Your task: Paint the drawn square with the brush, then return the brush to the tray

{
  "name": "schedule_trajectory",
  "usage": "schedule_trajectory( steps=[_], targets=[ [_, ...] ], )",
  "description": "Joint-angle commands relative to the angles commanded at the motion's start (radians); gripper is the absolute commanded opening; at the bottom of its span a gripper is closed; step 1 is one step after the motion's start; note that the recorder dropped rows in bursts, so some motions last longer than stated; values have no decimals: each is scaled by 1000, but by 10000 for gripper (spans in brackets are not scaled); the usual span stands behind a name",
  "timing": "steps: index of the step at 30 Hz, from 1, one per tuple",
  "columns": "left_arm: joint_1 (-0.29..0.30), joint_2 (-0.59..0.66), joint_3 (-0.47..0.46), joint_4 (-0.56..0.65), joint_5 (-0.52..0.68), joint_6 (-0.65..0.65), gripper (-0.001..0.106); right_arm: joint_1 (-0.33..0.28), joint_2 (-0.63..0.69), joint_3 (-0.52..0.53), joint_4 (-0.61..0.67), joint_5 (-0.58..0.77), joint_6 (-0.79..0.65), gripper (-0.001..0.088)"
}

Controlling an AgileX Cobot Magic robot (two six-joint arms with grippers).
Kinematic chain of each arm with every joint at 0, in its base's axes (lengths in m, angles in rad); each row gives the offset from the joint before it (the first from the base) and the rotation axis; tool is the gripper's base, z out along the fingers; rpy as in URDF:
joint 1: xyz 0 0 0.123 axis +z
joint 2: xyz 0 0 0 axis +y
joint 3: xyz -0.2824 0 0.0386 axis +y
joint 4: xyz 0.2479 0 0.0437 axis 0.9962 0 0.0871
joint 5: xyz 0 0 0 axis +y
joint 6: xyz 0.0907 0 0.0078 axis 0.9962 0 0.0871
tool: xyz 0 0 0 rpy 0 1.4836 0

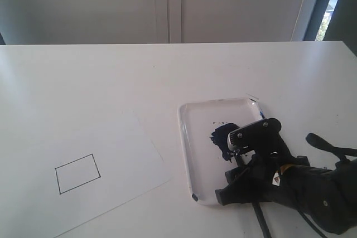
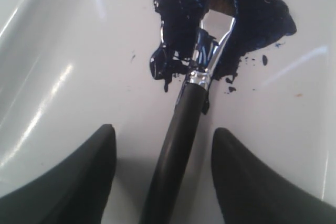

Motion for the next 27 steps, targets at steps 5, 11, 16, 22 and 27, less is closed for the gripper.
schedule_trajectory(
  steps=[5, 11, 16, 22, 27],
  targets=[
    [0, 0, 0, 7, 0, 46, 5, 0, 0, 0, 0, 0, 0, 517],
    [0, 0, 0, -91, -26, -62, 5, 0, 0, 0, 0, 0, 0, 517],
    [0, 0, 0, -258, -112, -371, 5, 0, 0, 0, 0, 0, 0, 517],
    [0, 0, 0, -298, -99, -491, 5, 0, 0, 0, 0, 0, 0, 517],
    [-19, 0, 0, -298, -78, -423, 5, 0, 0, 0, 0, -4, 0, 517]
  ],
)
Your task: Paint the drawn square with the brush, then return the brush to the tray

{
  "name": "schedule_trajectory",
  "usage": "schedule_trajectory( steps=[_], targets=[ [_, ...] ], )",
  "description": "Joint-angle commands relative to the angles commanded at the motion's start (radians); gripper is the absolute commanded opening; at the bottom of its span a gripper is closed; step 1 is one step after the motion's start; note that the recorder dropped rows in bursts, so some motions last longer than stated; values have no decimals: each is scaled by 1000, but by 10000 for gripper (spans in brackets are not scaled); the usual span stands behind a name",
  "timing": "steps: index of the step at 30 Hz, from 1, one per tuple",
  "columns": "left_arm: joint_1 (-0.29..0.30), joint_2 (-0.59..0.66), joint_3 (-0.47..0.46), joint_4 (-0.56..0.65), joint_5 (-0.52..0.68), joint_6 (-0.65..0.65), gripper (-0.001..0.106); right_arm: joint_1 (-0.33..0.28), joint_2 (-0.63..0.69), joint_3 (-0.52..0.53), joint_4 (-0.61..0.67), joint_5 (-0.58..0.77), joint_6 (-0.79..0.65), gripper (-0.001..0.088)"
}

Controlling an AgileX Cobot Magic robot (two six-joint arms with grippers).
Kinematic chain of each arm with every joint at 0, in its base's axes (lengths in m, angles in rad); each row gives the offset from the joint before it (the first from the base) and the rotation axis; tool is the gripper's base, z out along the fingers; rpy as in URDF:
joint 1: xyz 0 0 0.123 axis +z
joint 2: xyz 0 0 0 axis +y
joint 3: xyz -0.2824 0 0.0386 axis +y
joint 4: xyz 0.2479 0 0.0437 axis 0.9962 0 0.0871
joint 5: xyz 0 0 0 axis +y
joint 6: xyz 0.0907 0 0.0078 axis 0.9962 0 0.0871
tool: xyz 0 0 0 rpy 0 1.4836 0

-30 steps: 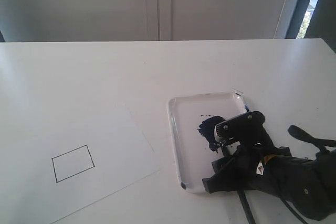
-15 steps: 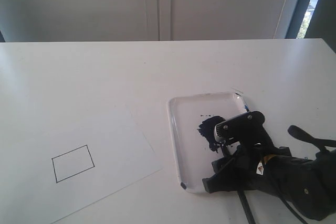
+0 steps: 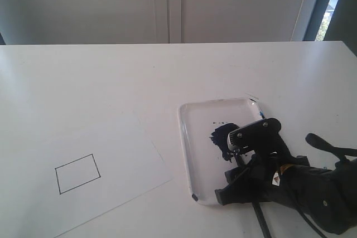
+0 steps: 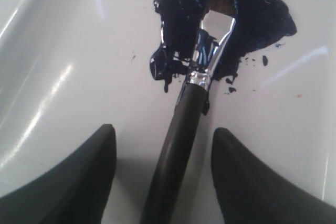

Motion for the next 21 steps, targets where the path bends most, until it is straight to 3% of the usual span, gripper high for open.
schedule_trajectory(
  steps=[10, 21],
  targets=[
    [-71, 7, -20, 0, -102, -8, 5, 0, 0, 0, 0, 3, 0, 517],
    [-117, 351, -153, 39, -181, 15, 5, 0, 0, 0, 0, -1, 0, 517]
  ],
)
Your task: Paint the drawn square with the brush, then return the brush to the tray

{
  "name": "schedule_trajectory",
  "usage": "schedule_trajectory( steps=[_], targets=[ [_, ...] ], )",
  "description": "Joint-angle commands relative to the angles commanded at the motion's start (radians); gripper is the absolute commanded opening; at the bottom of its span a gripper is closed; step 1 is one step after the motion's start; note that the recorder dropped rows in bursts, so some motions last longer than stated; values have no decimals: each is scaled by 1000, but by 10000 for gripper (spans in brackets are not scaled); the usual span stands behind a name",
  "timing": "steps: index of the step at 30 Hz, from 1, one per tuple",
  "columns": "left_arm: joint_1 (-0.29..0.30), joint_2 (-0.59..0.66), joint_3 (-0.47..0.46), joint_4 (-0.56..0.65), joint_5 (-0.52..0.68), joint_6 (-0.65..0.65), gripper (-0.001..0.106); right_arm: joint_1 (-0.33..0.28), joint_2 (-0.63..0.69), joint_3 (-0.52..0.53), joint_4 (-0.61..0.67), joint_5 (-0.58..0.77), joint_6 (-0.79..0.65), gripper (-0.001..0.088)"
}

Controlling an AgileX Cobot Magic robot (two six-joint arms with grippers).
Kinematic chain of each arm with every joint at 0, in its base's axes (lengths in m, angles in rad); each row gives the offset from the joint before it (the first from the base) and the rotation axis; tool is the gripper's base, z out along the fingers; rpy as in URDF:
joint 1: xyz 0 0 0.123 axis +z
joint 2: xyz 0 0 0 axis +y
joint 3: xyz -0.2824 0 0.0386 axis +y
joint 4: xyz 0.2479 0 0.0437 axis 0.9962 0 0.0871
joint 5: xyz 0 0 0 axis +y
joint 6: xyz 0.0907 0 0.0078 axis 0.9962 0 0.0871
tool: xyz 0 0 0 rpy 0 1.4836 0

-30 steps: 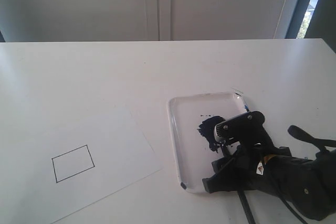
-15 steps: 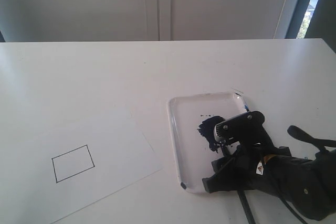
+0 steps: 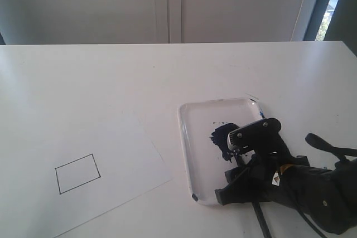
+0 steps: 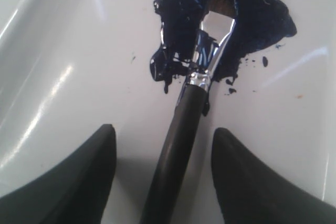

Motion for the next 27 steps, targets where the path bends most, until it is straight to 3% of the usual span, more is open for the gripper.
schedule_trajectory(
  steps=[8, 11, 16, 19, 20, 27],
  targets=[
    [0, 323, -9, 10, -86, -83, 5, 0, 0, 0, 0, -4, 0, 517],
    [0, 410, -9, 76, -120, -155, 5, 0, 0, 0, 0, -4, 0, 517],
    [0, 519, -9, 448, -205, -466, 5, 0, 0, 0, 0, -8, 0, 517],
    [0, 615, -9, 837, -364, -778, 5, 0, 0, 0, 0, -10, 0, 517],
    [0, 640, -9, 883, -398, -798, 5, 0, 0, 0, 0, -10, 0, 517],
    [2, 893, -9, 822, -478, -732, 5, 0, 0, 0, 0, -12, 0, 517]
  ],
)
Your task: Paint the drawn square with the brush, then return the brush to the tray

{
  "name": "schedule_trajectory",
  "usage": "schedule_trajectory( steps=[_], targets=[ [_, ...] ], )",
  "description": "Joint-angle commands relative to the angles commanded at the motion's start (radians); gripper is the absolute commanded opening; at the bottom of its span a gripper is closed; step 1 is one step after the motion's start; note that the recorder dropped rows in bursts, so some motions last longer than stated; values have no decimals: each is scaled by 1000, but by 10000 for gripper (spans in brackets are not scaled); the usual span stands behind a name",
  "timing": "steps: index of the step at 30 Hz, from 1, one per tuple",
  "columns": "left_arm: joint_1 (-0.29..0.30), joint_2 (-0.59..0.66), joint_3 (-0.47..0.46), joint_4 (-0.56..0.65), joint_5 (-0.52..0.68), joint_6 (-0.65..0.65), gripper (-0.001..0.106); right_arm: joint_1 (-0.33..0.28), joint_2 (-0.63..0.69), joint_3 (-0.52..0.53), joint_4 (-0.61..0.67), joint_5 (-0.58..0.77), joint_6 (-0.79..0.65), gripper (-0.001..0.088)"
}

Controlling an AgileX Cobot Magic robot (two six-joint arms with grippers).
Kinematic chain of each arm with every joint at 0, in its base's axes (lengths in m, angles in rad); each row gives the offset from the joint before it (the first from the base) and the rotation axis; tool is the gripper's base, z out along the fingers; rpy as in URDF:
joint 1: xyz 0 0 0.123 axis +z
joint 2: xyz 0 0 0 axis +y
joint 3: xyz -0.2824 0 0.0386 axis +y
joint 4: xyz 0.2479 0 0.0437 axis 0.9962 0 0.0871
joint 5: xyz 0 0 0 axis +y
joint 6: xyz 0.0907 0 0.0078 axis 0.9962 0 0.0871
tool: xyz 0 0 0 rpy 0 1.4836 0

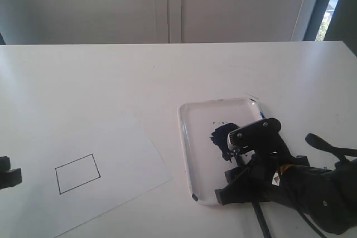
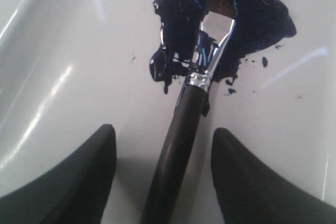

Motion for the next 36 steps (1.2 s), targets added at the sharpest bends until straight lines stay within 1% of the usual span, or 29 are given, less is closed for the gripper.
schedule_trajectory(
  steps=[3, 5, 8, 10, 16, 21, 24, 26, 31, 32, 34, 36],
  targets=[
    [0, 82, 0, 0, 2, 9, 5, 0, 0, 0, 0, 0, 0, 517],
    [0, 142, 0, 0, -30, 20, 5, 0, 0, 0, 0, 0, 0, 517],
    [0, 237, 0, 38, -80, 16, 5, 0, 0, 0, 0, -7, 0, 517],
    [0, 283, 0, 43, -106, 7, 5, 0, 0, 0, 0, -10, 0, 517],
    [0, 320, -14, 45, -133, -45, 5, 0, 0, 0, 0, -10, 0, 517],
    [0, 320, -14, 87, -103, -55, 5, 0, 0, 0, 0, -10, 0, 511],
    [0, 320, -14, 92, -84, -51, 5, 0, 0, 0, 0, -10, 0, 427],
    [0, 320, -14, 92, -86, -51, 5, 0, 0, 0, 0, -10, 3, 343],
    [0, 320, -14, 94, -88, -49, 5, 0, 0, 0, 0, 6, 5, 175],
    [0, 320, -14, 94, -93, -49, 5, 0, 0, 0, 0, 13, 5, 100],
    [0, 320, -14, 94, -93, -49, 5, 0, 0, 0, 0, 15, 5, 0],
    [0, 320, -14, 94, -93, -49, 5, 0, -4, 0, 0, 11, 5, 0]
  ],
)
